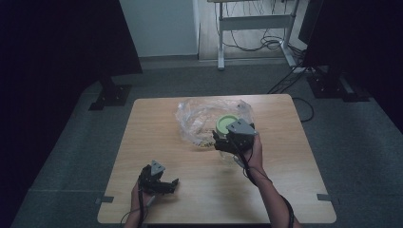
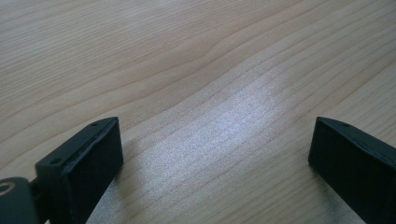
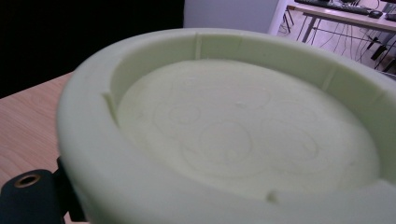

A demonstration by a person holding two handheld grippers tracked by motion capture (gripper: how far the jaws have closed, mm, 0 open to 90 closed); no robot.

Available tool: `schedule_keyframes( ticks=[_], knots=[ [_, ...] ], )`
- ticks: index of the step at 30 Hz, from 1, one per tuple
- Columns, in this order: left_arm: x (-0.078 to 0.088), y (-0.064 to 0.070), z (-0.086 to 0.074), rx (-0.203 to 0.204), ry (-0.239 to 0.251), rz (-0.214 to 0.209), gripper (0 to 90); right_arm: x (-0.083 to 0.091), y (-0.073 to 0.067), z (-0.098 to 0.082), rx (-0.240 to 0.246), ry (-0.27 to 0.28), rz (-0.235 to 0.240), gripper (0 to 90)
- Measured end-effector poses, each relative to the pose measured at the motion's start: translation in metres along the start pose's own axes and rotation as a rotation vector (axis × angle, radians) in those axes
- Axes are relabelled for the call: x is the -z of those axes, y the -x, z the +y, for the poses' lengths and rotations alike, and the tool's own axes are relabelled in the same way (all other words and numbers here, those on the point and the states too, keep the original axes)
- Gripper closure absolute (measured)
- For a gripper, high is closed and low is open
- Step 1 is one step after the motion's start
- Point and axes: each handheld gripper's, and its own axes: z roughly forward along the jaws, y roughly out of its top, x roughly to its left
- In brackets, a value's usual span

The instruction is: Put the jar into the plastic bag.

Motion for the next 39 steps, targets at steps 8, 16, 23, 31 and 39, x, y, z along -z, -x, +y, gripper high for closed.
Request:
schedule_keyframes(
  ticks=[8,16,23,31,39],
  knots=[
    [0.0,0.0,0.0,0.001,0.0,-0.001,2.6,-0.008,0.004,0.01,-0.001,0.004,-0.017,9.5],
    [0.0,0.0,0.0,0.002,-0.002,-0.004,2.7,-0.018,0.011,0.023,-0.028,0.019,-0.004,9.5],
    [0.0,0.0,0.0,0.002,-0.001,-0.006,2.7,-0.029,0.015,0.045,-0.033,0.034,-0.035,9.5],
    [0.0,-0.001,0.0,0.003,-0.003,-0.011,2.7,-0.047,0.018,0.069,-0.002,0.036,-0.086,9.5],
    [0.0,-0.001,0.0,0.004,-0.004,-0.015,2.7,-0.075,0.012,0.075,0.015,0.012,-0.115,9.5]
  ],
)
